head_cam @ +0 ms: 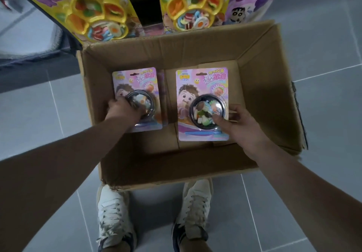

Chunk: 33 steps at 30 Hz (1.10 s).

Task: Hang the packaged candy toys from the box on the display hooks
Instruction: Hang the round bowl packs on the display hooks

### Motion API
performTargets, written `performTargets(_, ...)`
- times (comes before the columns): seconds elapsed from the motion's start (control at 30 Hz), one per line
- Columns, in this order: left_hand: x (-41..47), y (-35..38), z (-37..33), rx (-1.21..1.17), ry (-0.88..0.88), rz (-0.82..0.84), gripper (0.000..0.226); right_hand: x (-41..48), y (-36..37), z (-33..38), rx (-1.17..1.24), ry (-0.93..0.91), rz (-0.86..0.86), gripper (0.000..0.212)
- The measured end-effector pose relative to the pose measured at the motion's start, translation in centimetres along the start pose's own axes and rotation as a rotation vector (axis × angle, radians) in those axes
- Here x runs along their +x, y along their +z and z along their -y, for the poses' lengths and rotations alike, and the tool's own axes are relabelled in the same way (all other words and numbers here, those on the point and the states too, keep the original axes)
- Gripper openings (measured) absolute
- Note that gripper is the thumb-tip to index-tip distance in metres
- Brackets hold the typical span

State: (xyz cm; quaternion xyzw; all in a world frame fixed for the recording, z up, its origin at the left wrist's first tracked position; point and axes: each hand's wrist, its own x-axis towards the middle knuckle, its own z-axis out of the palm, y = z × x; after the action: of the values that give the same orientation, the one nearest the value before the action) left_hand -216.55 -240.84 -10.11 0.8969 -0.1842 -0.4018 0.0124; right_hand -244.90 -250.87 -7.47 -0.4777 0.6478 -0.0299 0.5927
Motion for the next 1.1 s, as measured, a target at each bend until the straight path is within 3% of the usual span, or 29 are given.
performTargets(0.33,-0.9,1.6,-0.2,-0.198,-0.014,-0.171,0.098,-0.4,-1.5,-1.1,0.063,0.021,0.023,0.045)
performTargets(0.5,-3.6,0.5,-0.6,-0.285,0.082,-0.254,0.083,-1.7,-2.5,-0.3,0.033,0.013,0.007,0.042)
performTargets(0.63,-6.4,-2.9,-0.1,-0.307,0.072,-0.186,0.082,-4.8,-3.6,2.5,0.015,0.004,0.002,0.039)
performTargets(0.8,-12.8,-10.0,-0.6,-0.475,0.146,-0.094,0.054,-11.3,-5.7,8.4,0.070,-0.054,-0.025,0.045)
performTargets(1.0,-22.8,-21.2,-1.1,-0.599,0.195,0.099,0.075,-21.6,-9.4,17.2,0.085,-0.139,-0.028,0.041)
performTargets(1.1,-28.3,-26.3,-1.1,-0.683,0.233,0.126,0.050,-27.1,-11.0,21.2,0.087,-0.188,0.018,0.054)
